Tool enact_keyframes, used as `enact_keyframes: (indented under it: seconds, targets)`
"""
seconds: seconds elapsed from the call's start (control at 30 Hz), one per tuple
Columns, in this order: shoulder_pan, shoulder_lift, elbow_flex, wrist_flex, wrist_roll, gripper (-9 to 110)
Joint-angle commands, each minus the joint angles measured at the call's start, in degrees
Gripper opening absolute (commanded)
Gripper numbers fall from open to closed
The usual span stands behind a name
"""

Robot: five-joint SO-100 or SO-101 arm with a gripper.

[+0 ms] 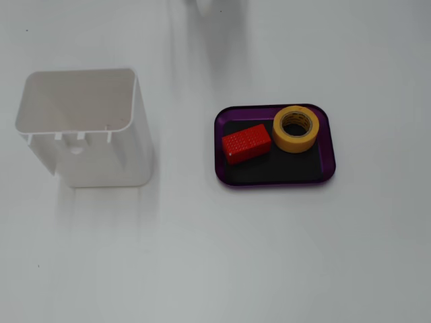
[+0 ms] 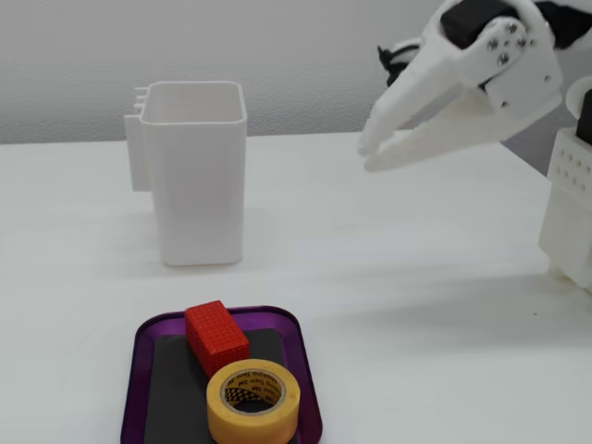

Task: Remove the yellow tape from the box.

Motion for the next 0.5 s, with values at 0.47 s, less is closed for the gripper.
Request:
enact_keyframes:
  seconds: [0.47]
  targets:
    - [-19.3,-66.9,-51.4,7.7,1.4,9]
